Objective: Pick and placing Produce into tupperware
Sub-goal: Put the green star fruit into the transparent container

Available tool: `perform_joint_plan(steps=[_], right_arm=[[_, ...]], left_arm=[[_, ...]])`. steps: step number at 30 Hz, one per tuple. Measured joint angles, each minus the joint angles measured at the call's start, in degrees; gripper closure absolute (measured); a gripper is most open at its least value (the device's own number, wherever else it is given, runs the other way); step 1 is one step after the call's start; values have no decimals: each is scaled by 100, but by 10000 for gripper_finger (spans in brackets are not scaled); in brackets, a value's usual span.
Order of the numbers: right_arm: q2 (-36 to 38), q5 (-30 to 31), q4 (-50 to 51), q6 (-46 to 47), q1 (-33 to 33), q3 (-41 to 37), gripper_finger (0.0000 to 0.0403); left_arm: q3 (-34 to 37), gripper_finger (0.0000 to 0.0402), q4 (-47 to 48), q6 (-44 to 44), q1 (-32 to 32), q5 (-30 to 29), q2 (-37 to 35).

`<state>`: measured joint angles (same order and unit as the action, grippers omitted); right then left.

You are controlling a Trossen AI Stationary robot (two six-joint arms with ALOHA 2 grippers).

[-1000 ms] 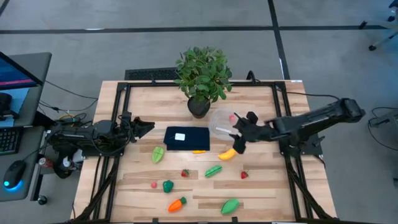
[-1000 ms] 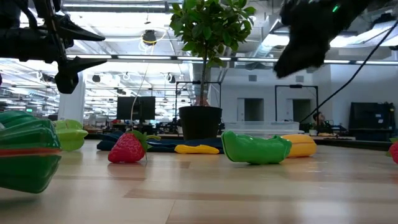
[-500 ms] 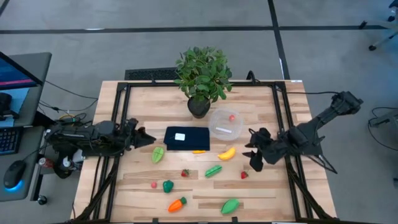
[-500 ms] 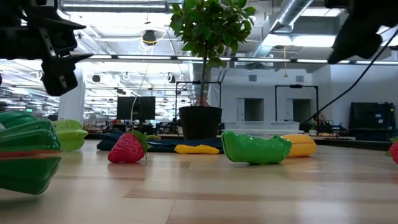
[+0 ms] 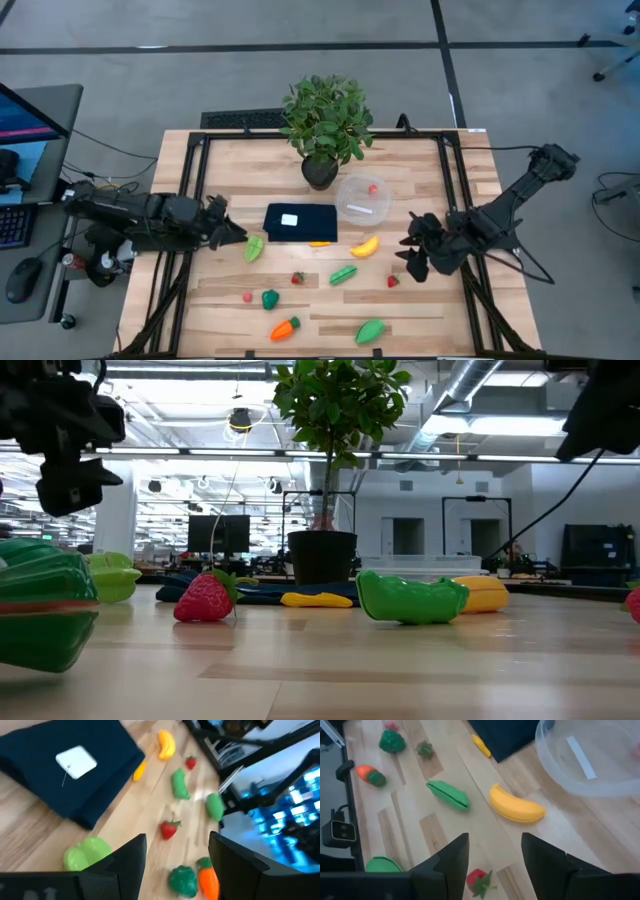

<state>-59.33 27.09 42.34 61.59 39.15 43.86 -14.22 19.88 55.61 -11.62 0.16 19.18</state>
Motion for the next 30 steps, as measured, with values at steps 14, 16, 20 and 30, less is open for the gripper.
perform_joint_plan(steps=[14, 16, 20, 30], right_arm=[[2, 35, 416, 615, 471, 0, 238], [1, 66, 409, 609, 486, 0, 239], [2, 170, 419, 585, 486, 0, 242], [2, 297, 534, 545, 464, 0, 248]], left_arm=[[-769, 198, 878, 911, -1069, -869, 2187], [-875, 198, 960, 1013, -1177, -923, 2481], [-1018, 198, 1119, 1143, -1259, -1007, 2960], [-1043, 198, 896, 1169, -1257, -772, 3453]])
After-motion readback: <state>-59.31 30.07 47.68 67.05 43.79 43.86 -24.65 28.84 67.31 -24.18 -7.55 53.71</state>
